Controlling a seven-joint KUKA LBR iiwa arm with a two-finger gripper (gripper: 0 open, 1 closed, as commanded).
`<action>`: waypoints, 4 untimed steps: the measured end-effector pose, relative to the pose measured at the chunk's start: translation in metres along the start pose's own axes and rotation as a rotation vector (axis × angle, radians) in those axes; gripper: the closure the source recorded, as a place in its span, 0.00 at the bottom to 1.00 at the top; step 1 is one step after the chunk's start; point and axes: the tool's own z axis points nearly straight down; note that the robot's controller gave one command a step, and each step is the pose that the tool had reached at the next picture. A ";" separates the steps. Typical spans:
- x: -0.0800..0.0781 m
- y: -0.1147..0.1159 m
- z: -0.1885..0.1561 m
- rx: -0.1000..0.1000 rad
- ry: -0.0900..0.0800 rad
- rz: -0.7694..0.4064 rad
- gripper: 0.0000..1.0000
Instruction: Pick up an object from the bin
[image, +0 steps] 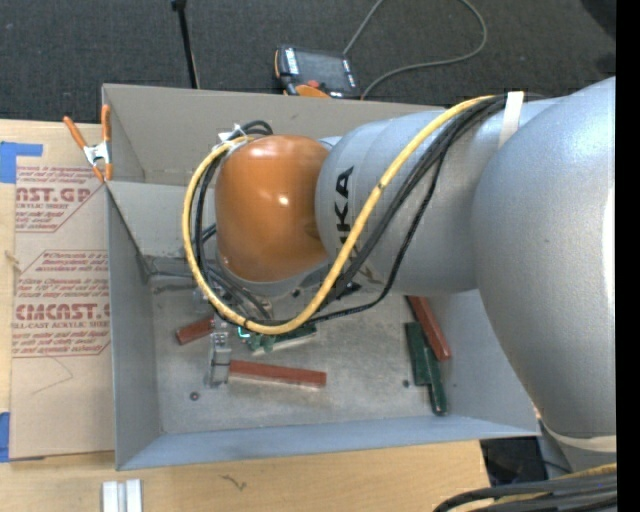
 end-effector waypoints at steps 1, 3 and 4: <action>-0.024 -0.054 0.114 -0.001 -0.007 0.019 0.00; -0.024 -0.051 0.111 -0.003 -0.007 0.016 0.00; -0.024 -0.051 0.110 -0.003 -0.008 0.017 1.00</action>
Offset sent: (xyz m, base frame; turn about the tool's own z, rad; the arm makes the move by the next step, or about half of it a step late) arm 0.0232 -0.0525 -0.1108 0.0167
